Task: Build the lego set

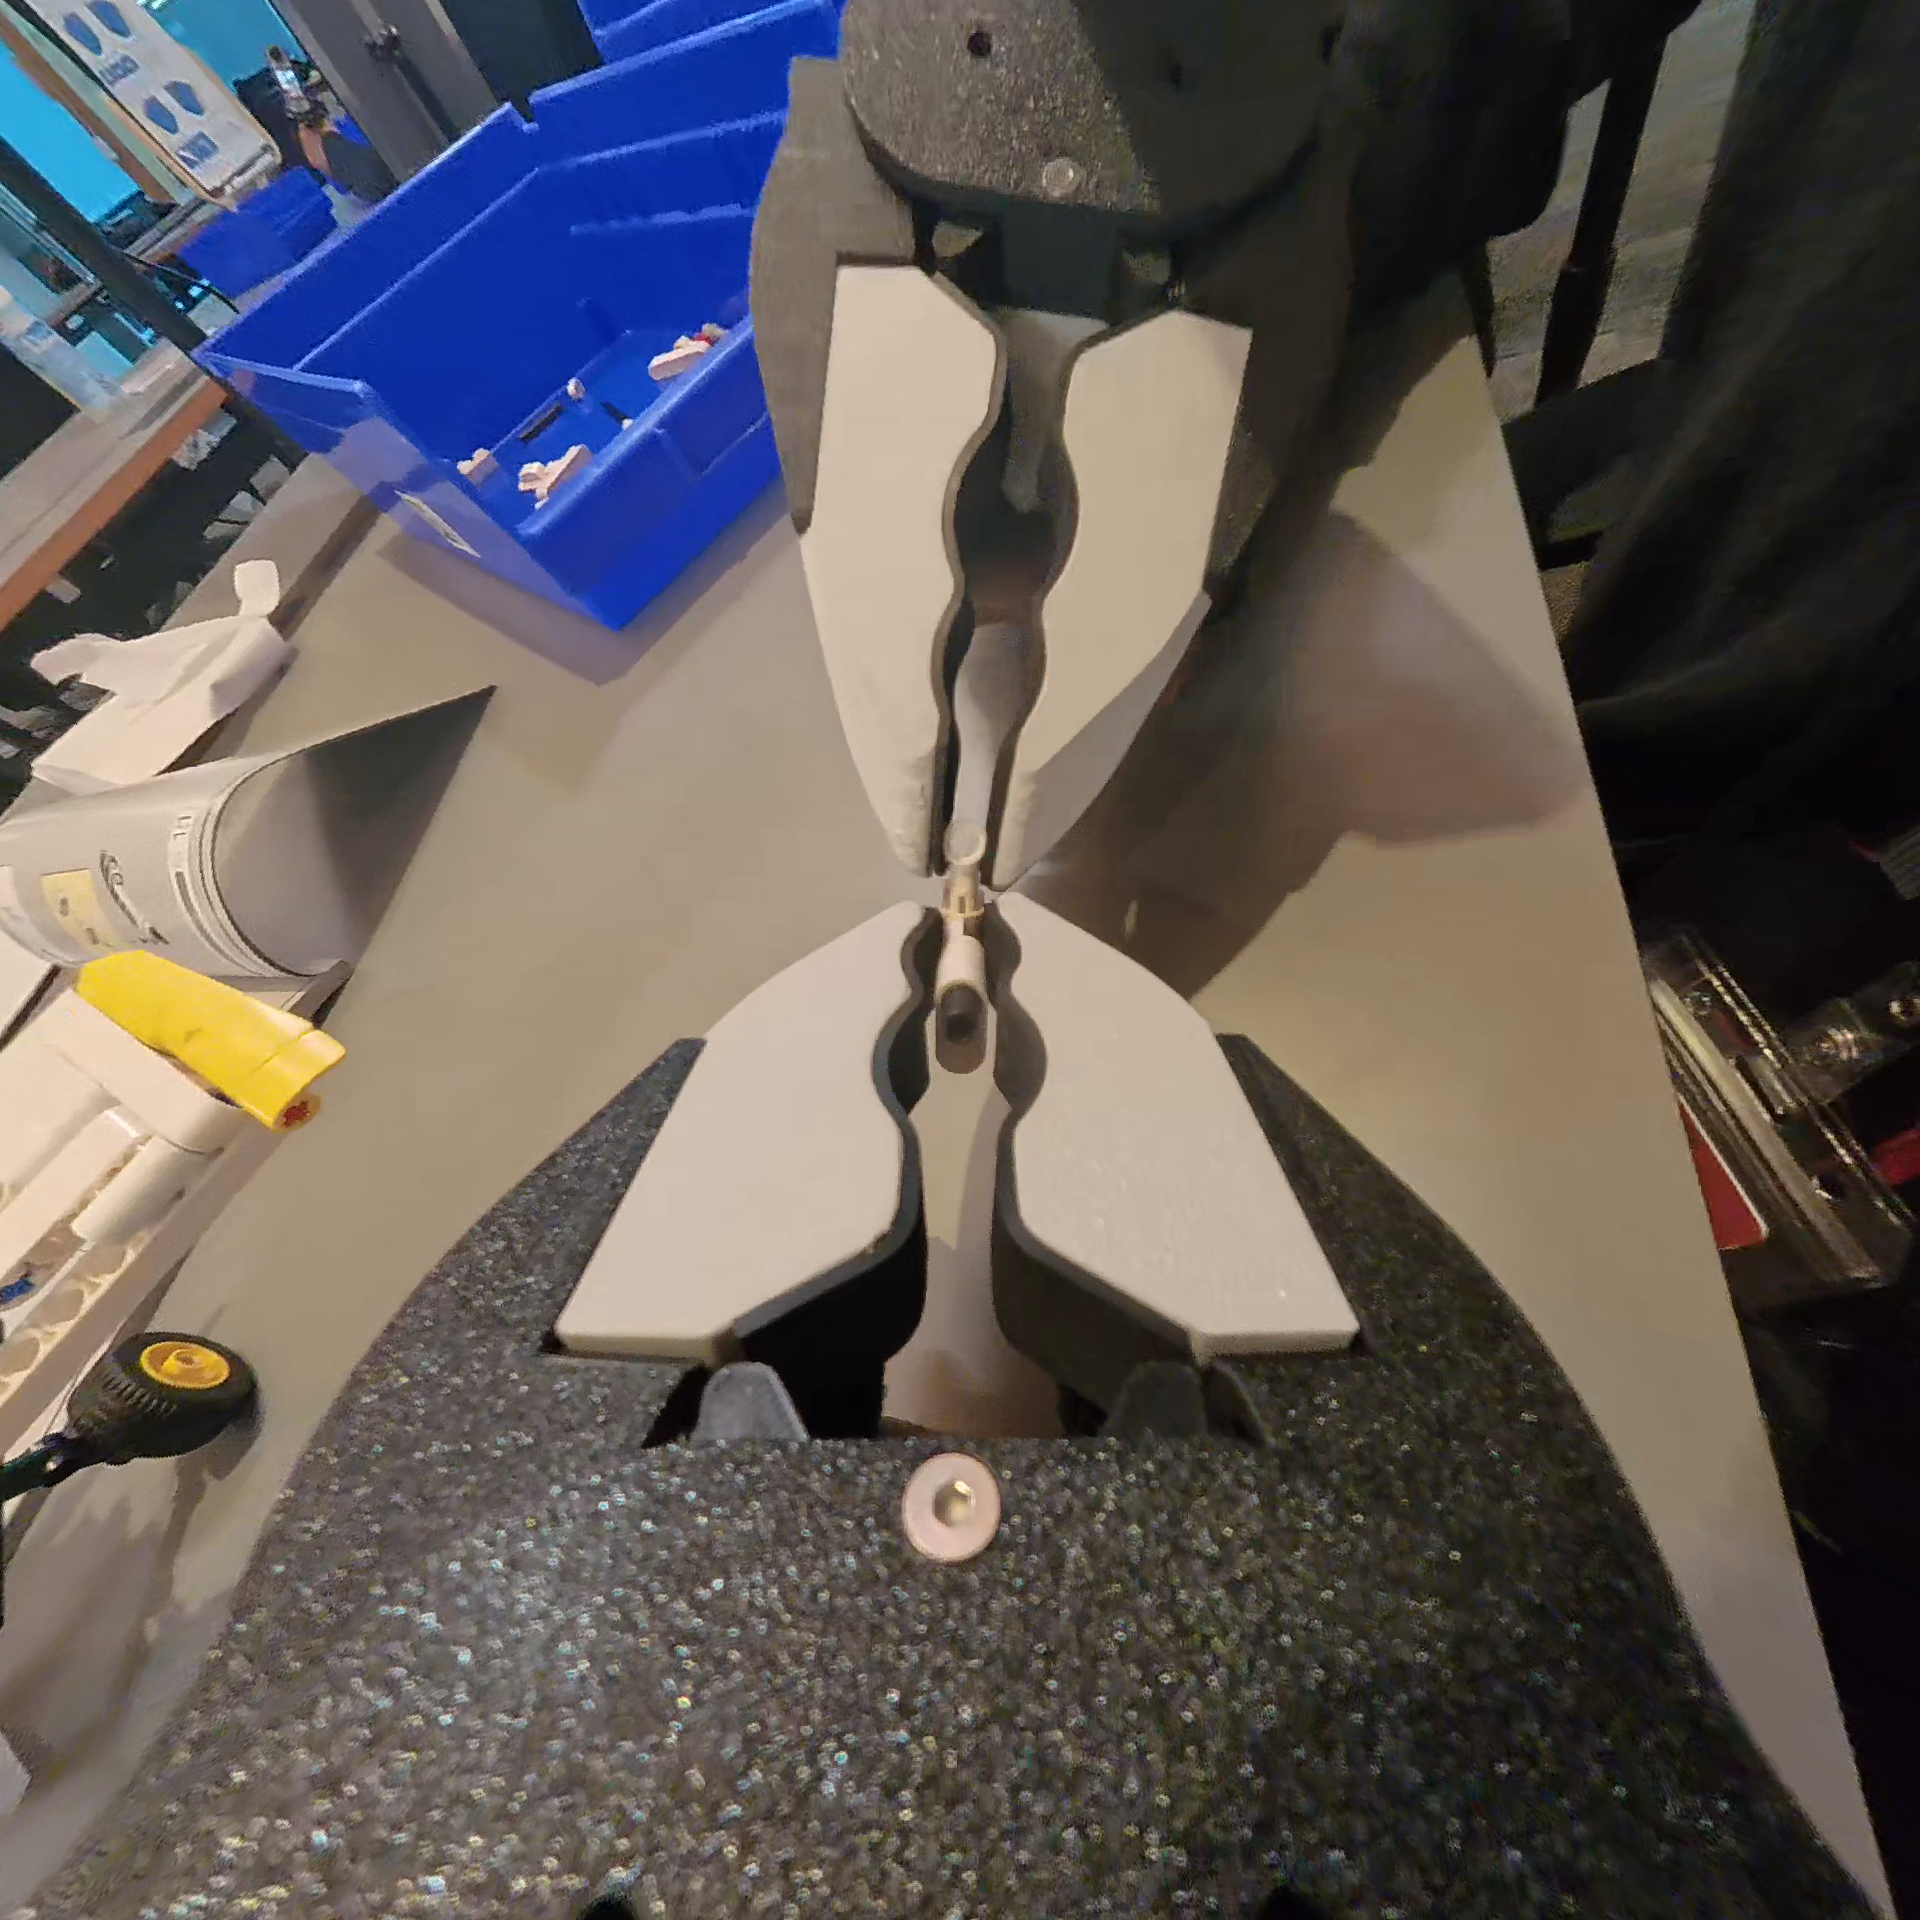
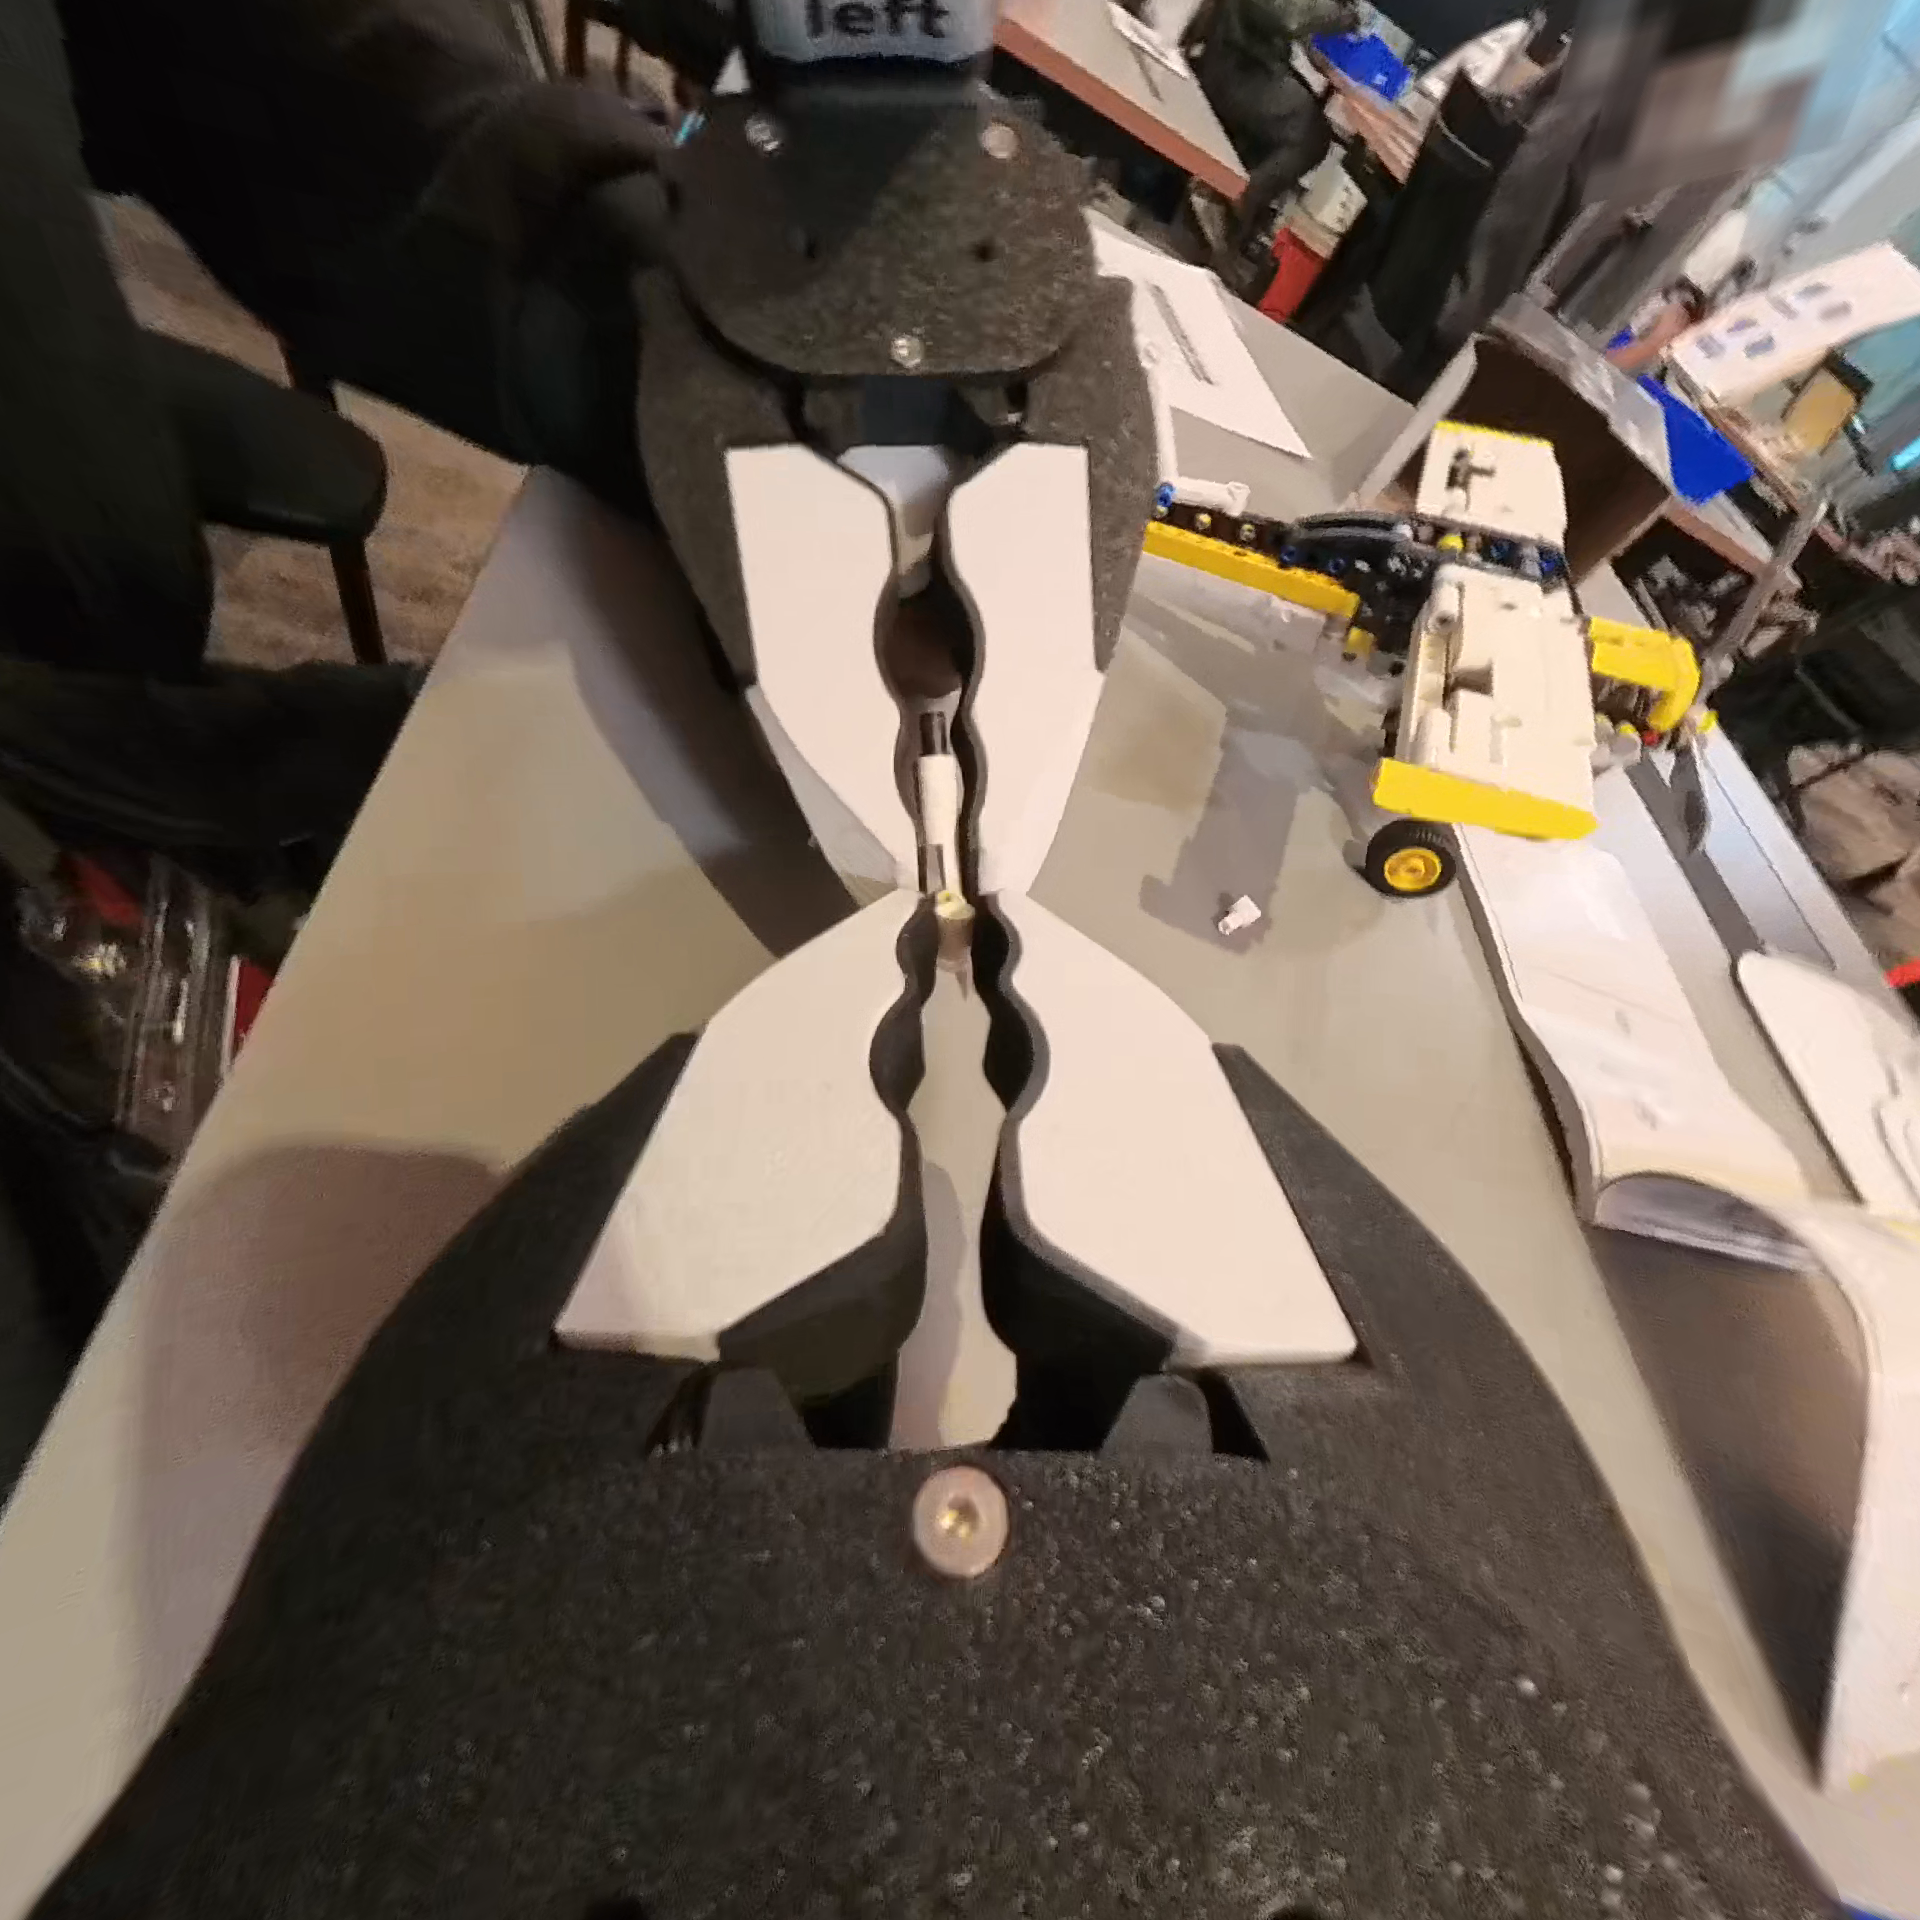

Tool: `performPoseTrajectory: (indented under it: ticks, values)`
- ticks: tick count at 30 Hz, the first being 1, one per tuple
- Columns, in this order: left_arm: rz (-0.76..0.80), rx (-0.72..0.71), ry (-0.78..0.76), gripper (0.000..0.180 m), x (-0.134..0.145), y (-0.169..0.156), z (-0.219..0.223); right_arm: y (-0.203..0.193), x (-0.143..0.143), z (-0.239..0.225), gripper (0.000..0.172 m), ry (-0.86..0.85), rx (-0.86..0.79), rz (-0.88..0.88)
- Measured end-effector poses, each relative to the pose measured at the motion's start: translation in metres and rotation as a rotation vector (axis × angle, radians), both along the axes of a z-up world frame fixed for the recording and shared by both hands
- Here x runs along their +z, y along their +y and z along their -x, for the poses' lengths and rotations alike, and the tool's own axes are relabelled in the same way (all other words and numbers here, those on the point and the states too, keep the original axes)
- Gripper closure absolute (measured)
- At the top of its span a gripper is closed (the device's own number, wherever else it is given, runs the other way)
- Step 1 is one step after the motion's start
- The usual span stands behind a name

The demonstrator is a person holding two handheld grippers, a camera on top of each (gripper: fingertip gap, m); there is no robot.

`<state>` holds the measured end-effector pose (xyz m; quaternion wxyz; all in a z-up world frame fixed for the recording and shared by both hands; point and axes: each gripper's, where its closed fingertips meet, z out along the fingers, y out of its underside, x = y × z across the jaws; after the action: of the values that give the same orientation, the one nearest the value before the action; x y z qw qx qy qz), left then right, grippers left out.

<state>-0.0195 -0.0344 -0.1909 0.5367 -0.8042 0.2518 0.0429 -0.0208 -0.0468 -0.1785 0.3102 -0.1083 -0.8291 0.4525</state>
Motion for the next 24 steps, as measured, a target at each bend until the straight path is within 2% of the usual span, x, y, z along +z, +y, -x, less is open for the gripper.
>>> performPoseTrajectory:
  ticks: [3,6,17,24]
  values:
    - [0.007,0.005,0.015,0.174,-0.0017,0.0001,0.0003,-0.0017,-0.0005,-0.0004,0.165,0.062,0.071,-0.105]
    - [0.001,0.027,0.016,0.174,-0.0009,0.0007,0.0036,-0.0011,-0.0002,0.0026,0.165,0.102,0.071,-0.156]
    - [-0.037,0.068,0.161,0.175,-0.0029,0.0014,0.0071,0.0018,-0.0060,0.0042,0.165,-0.110,-0.120,0.074]
    - [-0.018,-0.016,0.166,0.175,-0.0075,-0.0019,-0.0023,-0.0034,-0.0099,-0.0033,0.165,-0.066,0.065,-0.009]
